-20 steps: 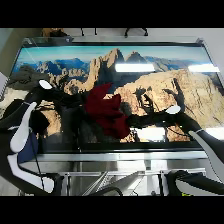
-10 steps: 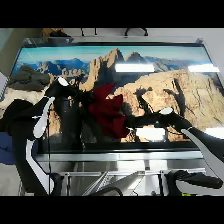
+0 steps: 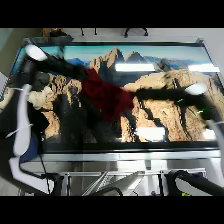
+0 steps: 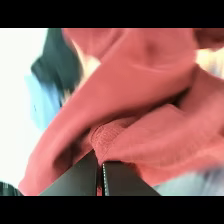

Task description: Fold the shirts.

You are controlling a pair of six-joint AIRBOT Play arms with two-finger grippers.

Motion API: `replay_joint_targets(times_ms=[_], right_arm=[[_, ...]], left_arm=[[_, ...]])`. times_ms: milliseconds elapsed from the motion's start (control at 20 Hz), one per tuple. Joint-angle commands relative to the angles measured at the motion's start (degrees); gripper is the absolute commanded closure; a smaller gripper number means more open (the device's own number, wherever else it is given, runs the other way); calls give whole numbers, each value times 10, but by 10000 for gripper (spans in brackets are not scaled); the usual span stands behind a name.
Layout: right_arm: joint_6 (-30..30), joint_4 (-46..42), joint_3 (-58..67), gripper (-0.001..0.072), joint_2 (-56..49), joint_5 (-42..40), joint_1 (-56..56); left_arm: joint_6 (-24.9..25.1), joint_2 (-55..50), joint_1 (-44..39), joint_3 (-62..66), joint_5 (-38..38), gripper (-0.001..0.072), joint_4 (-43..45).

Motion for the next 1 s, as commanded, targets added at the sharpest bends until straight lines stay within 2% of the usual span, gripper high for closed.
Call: replay_joint_targets(times_ms=[0, 100, 250, 450, 600, 750, 850, 950], right_arm=[[5, 2, 182, 695, 92, 61, -113], [5, -2, 266, 694, 136, 76, -169], [5, -4, 329, 695, 188, 94, -224], [7, -28, 325, 693, 191, 118, -243], [7, 4, 269, 694, 149, 139, -243], [-11, 10, 152, 694, 97, 148, -223], [-33, 0, 51, 693, 45, 120, -193], [-72, -33, -37, 693, -16, 49, -162]], left_arm=[[-26, 157, 27, 76, -72, 696, -1], [-26, 271, 44, 72, -68, 696, -1], [-23, 442, 54, -17, -35, 696, 5], [-23, 552, 53, -150, 29, 696, 49], [-23, 534, 53, -252, 51, 695, 42], [-8, 444, 53, -332, 56, 695, 43], [19, 360, 53, -376, 64, 695, 42], [42, 261, 53, -415, 88, 692, 43]])
